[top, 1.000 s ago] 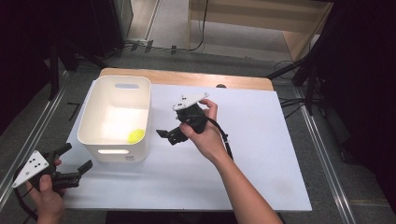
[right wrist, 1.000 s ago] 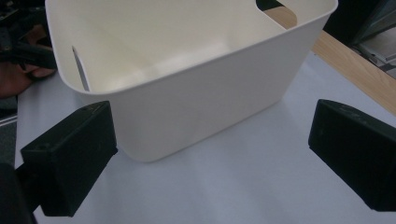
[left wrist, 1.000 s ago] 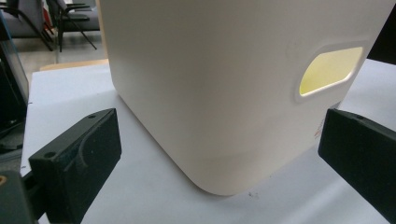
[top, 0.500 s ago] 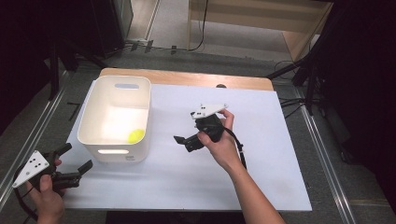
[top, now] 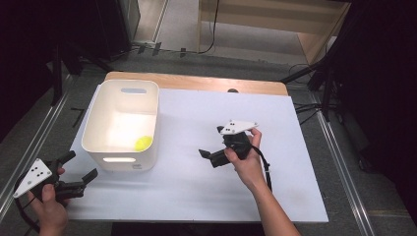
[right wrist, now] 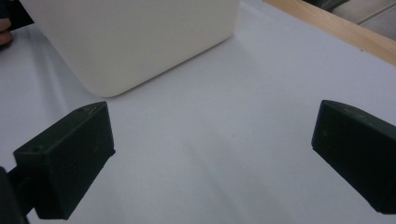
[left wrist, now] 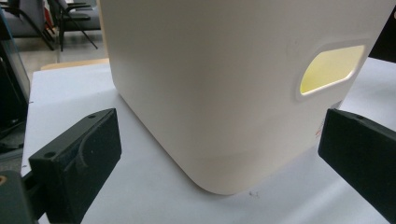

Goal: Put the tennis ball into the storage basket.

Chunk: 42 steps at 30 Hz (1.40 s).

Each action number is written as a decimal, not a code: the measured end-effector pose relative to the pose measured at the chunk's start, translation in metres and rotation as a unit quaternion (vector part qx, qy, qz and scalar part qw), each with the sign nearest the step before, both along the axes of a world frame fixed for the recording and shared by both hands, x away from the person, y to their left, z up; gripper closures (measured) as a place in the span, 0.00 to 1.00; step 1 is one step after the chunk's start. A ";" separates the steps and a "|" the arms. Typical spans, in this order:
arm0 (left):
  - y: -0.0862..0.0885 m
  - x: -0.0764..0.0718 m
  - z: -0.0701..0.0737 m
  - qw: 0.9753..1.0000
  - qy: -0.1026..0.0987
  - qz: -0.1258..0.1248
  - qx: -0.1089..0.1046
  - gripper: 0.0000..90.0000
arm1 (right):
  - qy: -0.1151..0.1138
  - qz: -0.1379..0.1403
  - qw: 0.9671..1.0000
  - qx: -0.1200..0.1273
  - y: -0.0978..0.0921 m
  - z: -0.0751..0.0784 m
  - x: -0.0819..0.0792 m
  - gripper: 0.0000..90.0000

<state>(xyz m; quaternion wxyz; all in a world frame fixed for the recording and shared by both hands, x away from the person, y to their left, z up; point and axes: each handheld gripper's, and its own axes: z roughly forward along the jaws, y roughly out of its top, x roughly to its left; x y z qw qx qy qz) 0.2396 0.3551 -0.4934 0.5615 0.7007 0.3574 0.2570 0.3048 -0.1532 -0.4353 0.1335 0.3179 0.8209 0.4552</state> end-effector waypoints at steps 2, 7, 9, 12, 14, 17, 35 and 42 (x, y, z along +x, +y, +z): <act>0.000 0.000 0.000 1.000 0.000 -0.001 0.000 0.00 | 0.000 -0.010 1.000 0.005 -0.010 -0.004 -0.004 0.00; 0.000 0.000 0.000 1.000 -0.001 0.000 0.001 0.00 | -0.004 -0.023 1.000 0.016 -0.026 -0.010 -0.009 0.00; 0.000 0.000 0.000 1.000 -0.001 0.001 0.001 0.00 | -0.005 -0.031 0.999 0.018 -0.032 -0.012 -0.012 0.00; 0.000 0.000 0.000 1.000 0.000 0.001 0.001 0.00 | -0.003 -0.043 0.999 0.021 -0.041 -0.017 -0.015 0.00; 0.000 0.000 0.000 1.000 0.000 0.001 0.001 0.00 | -0.004 -0.050 0.998 0.023 -0.046 -0.021 -0.018 0.00; 0.000 0.000 0.000 1.000 0.000 0.001 0.001 0.00 | -0.005 -0.057 0.998 0.027 -0.055 -0.025 -0.021 0.00; -0.001 0.000 0.000 1.000 0.002 0.003 0.004 0.00 | -0.001 -0.112 0.993 0.043 -0.100 -0.053 -0.046 0.00; -0.001 0.000 0.000 1.000 0.001 0.001 0.005 0.00 | -0.004 -0.134 0.990 0.049 -0.120 -0.062 -0.057 0.00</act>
